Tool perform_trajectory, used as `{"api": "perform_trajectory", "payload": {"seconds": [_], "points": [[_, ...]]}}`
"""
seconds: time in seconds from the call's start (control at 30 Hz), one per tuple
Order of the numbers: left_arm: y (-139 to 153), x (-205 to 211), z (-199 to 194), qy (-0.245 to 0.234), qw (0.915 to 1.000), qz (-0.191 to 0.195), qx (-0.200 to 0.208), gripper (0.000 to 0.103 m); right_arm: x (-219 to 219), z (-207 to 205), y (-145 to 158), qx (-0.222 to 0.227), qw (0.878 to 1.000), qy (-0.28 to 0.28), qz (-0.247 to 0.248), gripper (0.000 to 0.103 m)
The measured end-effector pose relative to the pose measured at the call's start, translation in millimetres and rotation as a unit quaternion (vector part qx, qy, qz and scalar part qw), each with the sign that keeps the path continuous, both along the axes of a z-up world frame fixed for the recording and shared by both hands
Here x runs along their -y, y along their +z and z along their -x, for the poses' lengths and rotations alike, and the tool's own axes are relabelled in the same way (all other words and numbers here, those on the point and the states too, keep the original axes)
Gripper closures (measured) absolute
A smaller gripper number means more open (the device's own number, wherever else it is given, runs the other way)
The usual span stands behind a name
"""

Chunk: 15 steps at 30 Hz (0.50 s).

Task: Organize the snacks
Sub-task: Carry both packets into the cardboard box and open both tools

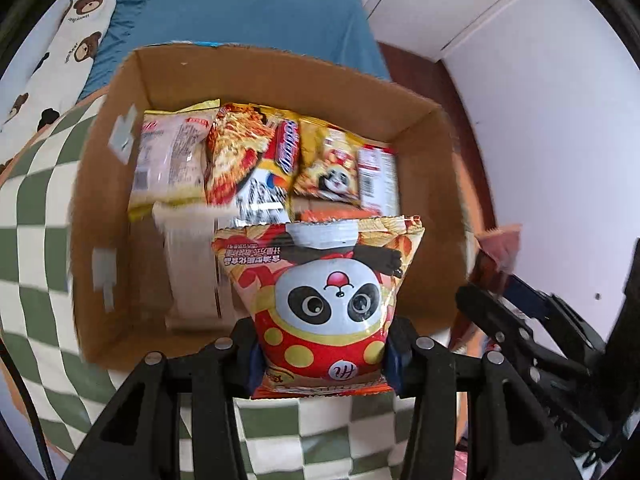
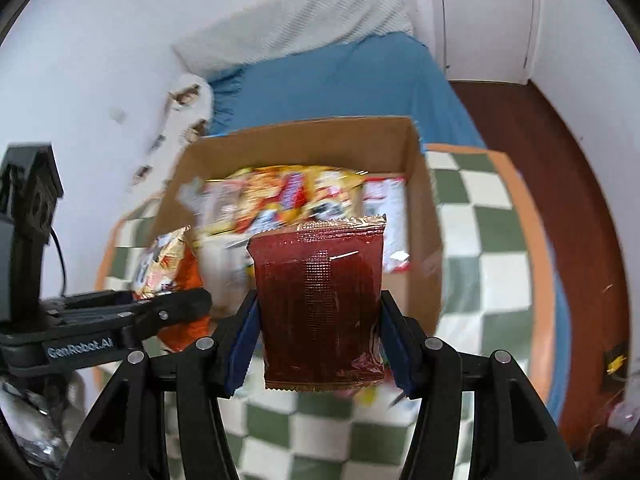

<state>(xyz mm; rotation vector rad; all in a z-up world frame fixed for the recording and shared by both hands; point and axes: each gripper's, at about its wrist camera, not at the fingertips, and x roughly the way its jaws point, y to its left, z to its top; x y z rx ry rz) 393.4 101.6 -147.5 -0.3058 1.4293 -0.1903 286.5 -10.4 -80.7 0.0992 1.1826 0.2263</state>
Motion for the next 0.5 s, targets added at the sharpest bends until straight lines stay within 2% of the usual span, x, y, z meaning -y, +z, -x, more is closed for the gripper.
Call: {"api": "perform_trajectory", "payload": {"seconds": [0.1,0.17,0.33,0.37,0.4,0.43,0.5], "points": [[-16.7,-2.7,-18.2,0.003,0.9997,-0.015,-0.021,0.06,1.6,-26.8,-16.2,-0.021,0.999,0.003,0.027,0.044],[-28.2,-5.0,-23.8,0.007,0.9991,-0.014,-0.039,0.06,1.4,-34.6,-38.5,-0.036,0.999,0.001,0.038,0.044],[-53.8,-4.9,-26.7,-0.002,0.9968,-0.021,-0.077,0.056,-3.9,-50.1,-82.5,-0.077,0.996,-0.011,0.04,0.043],[-55.1,-5.1,-24.9,-0.003,0.9966,-0.026,-0.078,0.042,-2.7,-51.8,-88.5,-0.088,0.995,-0.015,0.044,0.034],[-56.4,-4.2,-23.5,-0.008,0.9966,-0.039,-0.072,0.03,-3.4,-53.6,-95.9,-0.097,0.994,-0.013,0.053,0.02],[-58.1,-3.4,-22.7,-0.009,0.9963,-0.048,-0.07,0.006,-3.5,-54.2,-100.2,-0.102,0.993,-0.012,0.062,0.016],[-60.6,-3.4,-22.2,-0.009,0.9966,-0.05,-0.066,0.003,-4.1,-53.7,-103.8,-0.105,0.992,-0.011,0.063,0.014]]}}
